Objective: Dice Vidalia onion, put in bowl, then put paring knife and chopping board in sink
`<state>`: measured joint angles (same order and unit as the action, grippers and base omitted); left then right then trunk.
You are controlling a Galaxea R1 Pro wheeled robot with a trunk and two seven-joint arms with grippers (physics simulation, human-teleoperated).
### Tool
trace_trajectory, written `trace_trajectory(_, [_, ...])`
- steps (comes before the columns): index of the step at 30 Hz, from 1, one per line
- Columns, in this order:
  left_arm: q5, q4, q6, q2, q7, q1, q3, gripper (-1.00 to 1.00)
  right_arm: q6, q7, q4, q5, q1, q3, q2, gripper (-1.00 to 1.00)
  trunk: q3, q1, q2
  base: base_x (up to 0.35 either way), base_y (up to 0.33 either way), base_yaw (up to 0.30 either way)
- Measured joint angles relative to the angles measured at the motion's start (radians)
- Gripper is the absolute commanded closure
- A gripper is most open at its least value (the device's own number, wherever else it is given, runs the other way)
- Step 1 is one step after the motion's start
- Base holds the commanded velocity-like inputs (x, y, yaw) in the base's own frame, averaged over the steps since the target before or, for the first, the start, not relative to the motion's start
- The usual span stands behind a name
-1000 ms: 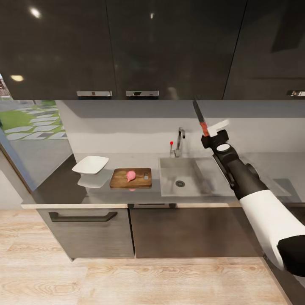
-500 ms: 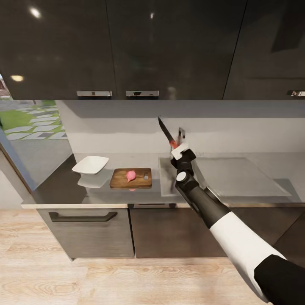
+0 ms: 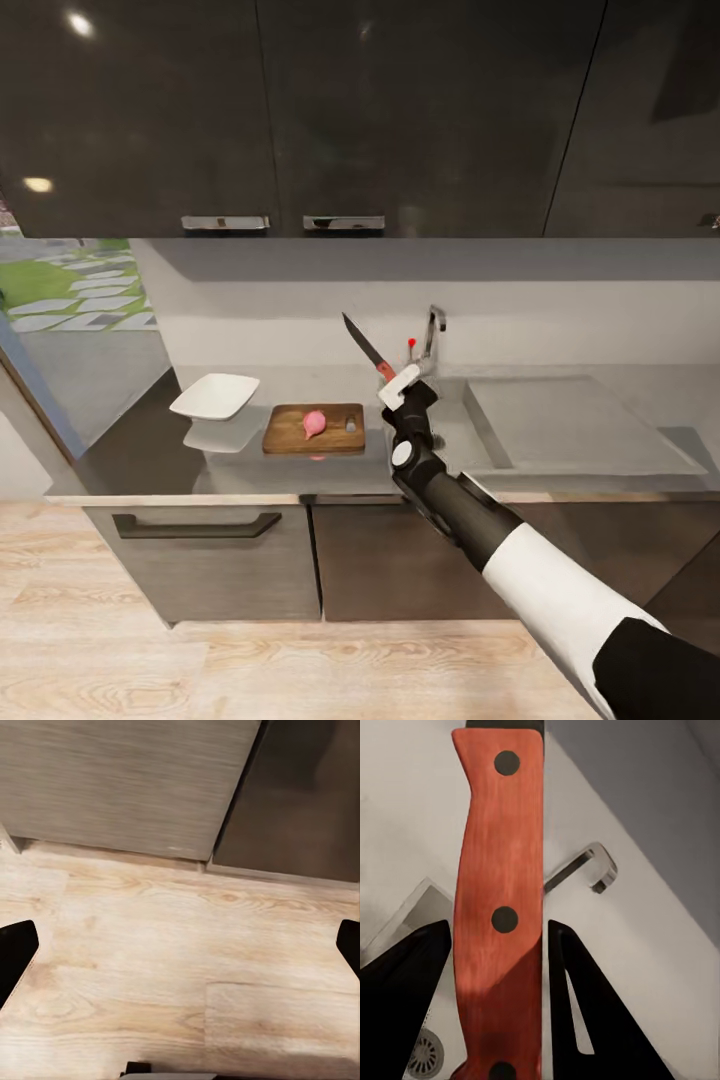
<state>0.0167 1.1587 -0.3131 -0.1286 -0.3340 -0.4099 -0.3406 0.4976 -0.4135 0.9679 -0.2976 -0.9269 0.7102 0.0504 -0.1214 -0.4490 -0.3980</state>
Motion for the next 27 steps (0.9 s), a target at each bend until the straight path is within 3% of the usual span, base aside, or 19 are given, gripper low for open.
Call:
trace_trajectory(12, [0.0,0.001,0.0,0.002,0.0,0.0,0.0,-1.0,0.028,-0.009,-0.006,0.002,0.07,0.017,0.008,1.0,-0.005,0.0,0.0,0.224,0.175,0.0])
trace_trajectory(27, [0.0,-0.001,0.0,0.004,-0.001,0.0,0.001,-1.0,0.03,-0.009,-0.008,0.001,0.1,0.024,0.044,1.0,-0.028,0.0,0.0,0.025,0.044,0.0])
